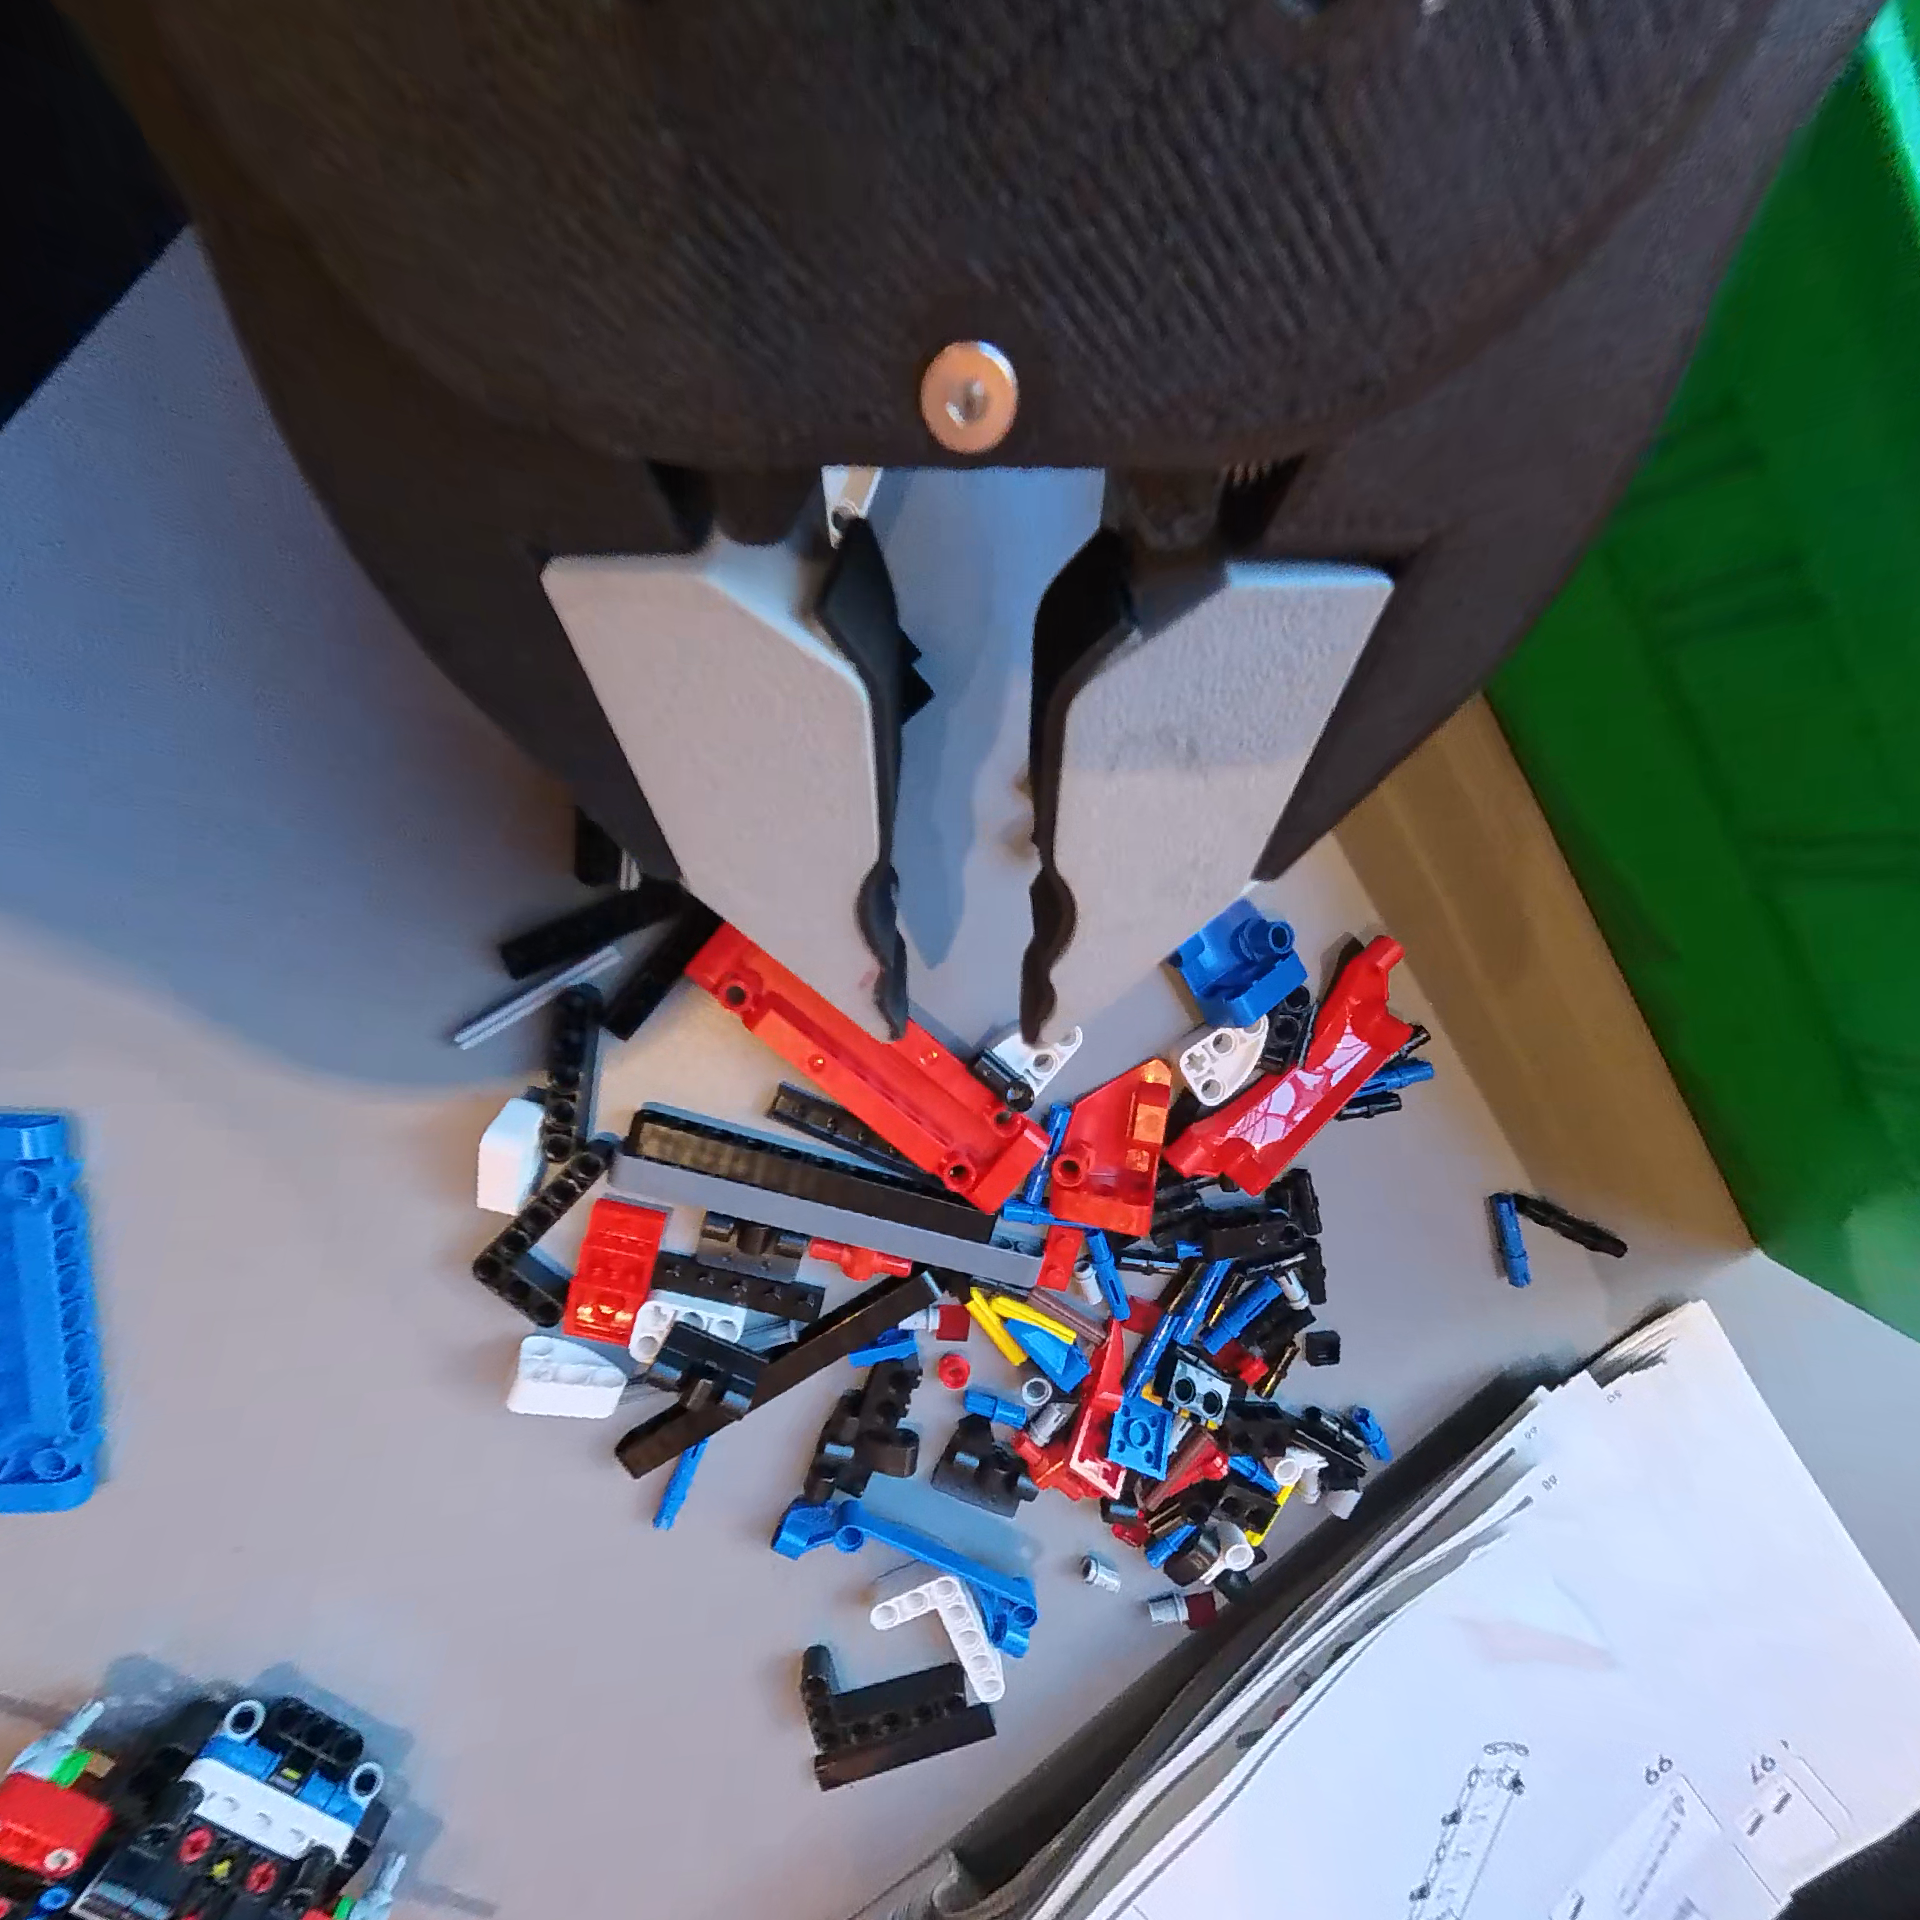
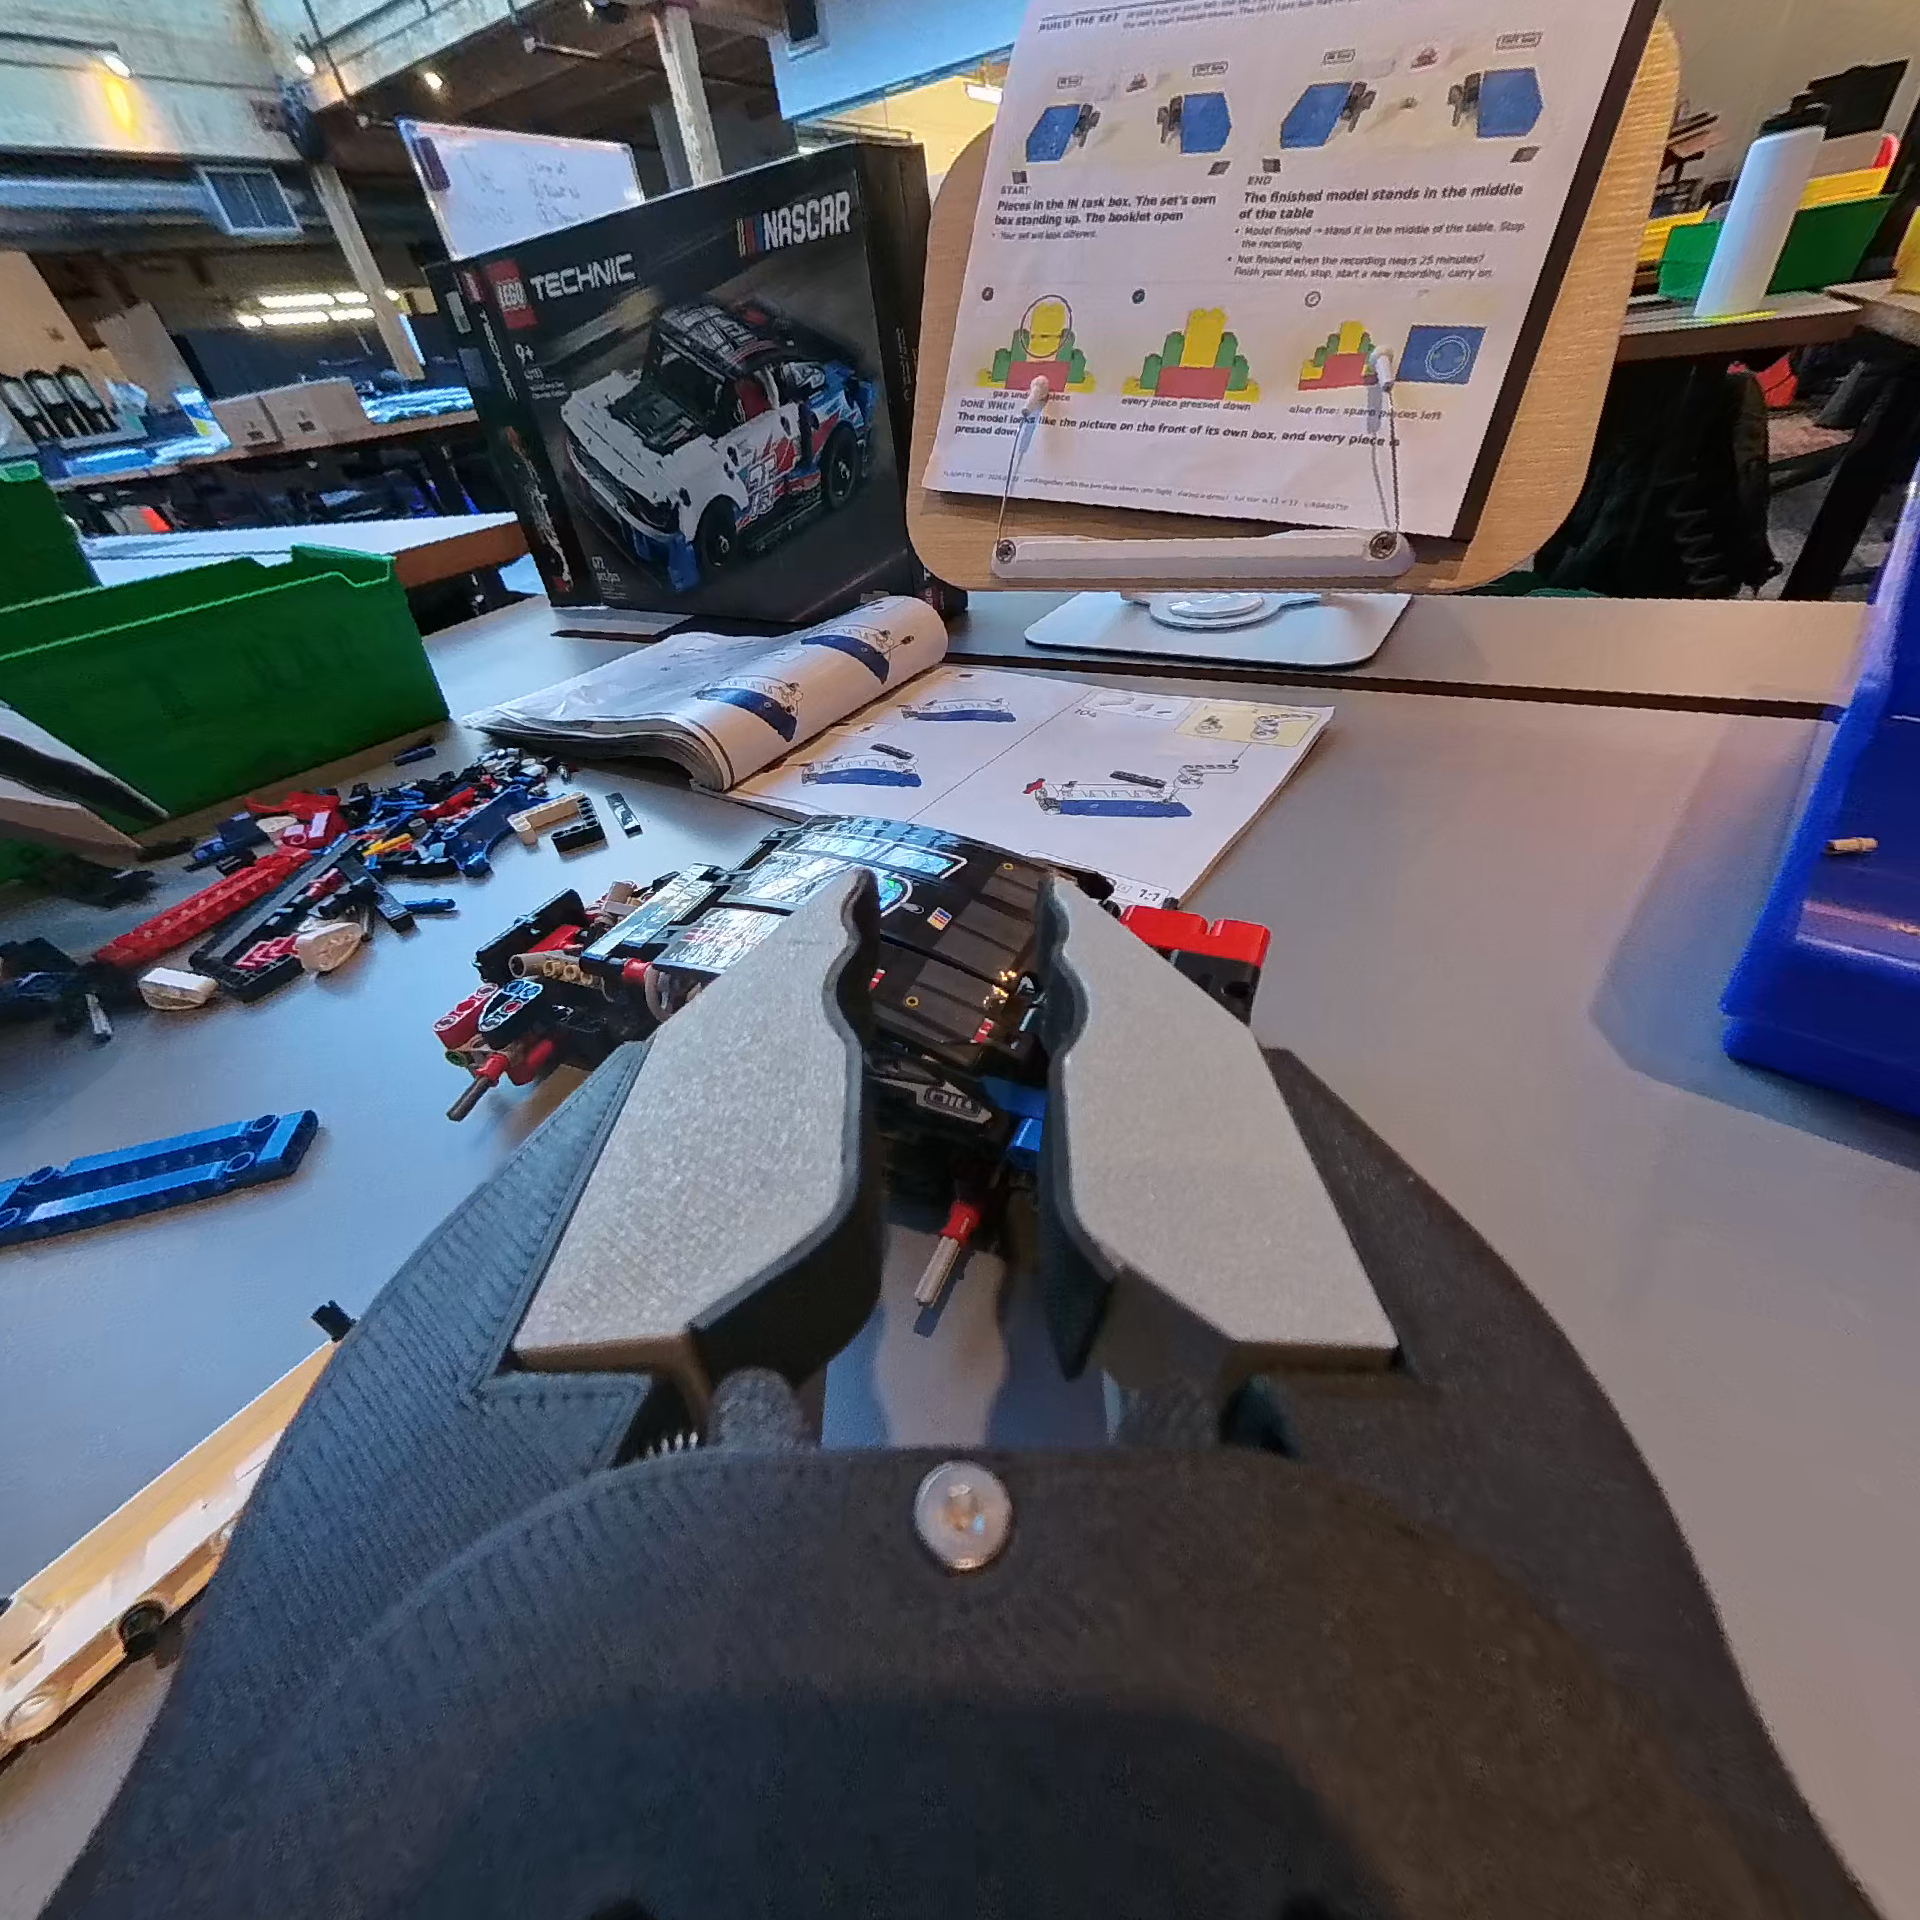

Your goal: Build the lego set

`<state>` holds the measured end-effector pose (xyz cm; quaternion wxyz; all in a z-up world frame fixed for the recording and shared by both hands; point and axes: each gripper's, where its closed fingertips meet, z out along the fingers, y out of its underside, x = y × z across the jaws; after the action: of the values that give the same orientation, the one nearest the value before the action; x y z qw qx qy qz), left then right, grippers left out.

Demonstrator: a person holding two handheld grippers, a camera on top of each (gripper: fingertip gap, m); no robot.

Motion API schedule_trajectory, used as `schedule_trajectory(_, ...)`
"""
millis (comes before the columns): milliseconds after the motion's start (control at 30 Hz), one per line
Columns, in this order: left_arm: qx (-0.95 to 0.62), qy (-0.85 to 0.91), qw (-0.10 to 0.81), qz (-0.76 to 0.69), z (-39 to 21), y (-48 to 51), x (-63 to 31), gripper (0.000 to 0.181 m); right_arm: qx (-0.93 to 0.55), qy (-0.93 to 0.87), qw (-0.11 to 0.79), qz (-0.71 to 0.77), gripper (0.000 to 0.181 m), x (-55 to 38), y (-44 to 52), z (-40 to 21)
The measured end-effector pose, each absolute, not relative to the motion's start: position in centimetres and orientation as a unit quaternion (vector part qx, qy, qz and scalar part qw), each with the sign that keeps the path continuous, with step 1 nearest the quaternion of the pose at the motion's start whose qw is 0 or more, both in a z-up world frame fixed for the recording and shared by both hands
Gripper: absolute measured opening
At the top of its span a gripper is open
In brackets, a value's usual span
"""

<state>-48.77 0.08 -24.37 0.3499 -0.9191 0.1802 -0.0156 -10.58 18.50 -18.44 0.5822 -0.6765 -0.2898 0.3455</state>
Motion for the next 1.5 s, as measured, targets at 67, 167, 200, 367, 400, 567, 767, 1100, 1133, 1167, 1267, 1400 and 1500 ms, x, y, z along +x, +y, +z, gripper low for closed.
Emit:
schedule_trajectory(67,-0.92,0.18,0.347,-0.018,-24.6,0.0,-48.7,0.019,-0.677,-0.289,0.581,0.347,0.027,-10.6,18.5,-18.5)
schedule_trajectory(167,-0.921,0.185,0.343,-0.02,-24.8,0.2,-48.6,0.019,-0.678,-0.29,0.579,0.348,0.027,-10.6,18.5,-18.5)
schedule_trajectory(200,-0.92,0.187,0.343,-0.022,-24.8,0.4,-48.4,0.019,-0.678,-0.29,0.579,0.348,0.026,-10.6,18.5,-18.5)
schedule_trajectory(367,-0.916,0.217,0.337,-0.018,-25.2,2.0,-47.7,0.02,-0.679,-0.289,0.576,0.352,0.026,-10.6,18.6,-18.5)
schedule_trajectory(400,-0.916,0.224,0.333,-0.016,-25.5,2.3,-47.7,0.017,-0.678,-0.29,0.576,0.352,0.026,-10.6,18.5,-18.5)
schedule_trajectory(567,-0.904,0.273,0.328,-0.034,-26.1,2.9,-46.1,0.013,-0.677,-0.287,0.578,0.353,0.026,-10.5,18.6,-18.5)
schedule_trajectory(767,-0.927,0.251,0.275,-0.043,-27.3,1.2,-47.3,0.016,-0.676,-0.285,0.579,0.354,0.026,-10.5,18.6,-18.4)
schedule_trajectory(1100,-0.91,0.253,0.327,0.015,-23.1,4.7,-50.0,0.018,-0.676,-0.289,0.575,0.359,0.025,-10.7,18.5,-18.5)
schedule_trajectory(1133,-0.912,0.26,0.318,0.004,-23.2,5.4,-49.7,0.018,-0.676,-0.289,0.575,0.359,0.025,-10.6,18.5,-18.5)
schedule_trajectory(1167,-0.913,0.268,0.306,-0.009,-23.5,6.0,-49.2,0.017,-0.676,-0.288,0.575,0.359,0.025,-10.6,18.5,-18.4)
schedule_trajectory(1267,-0.912,0.315,0.259,-0.04,-25.2,7.1,-47.5,0.011,-0.673,-0.284,0.577,0.365,0.025,-10.5,18.4,-18.3)
schedule_trajectory(1400,-0.915,0.356,0.187,-0.041,-27.3,6.5,-47.0,0.008,-0.671,-0.279,0.576,0.374,0.025,-10.4,18.4,-18.2)
schedule_trajectory(1500,-0.92,0.357,0.159,-0.03,-28.1,5.5,-47.6,0.006,-0.67,-0.277,0.574,0.38,0.025,-10.4,18.4,-18.1)
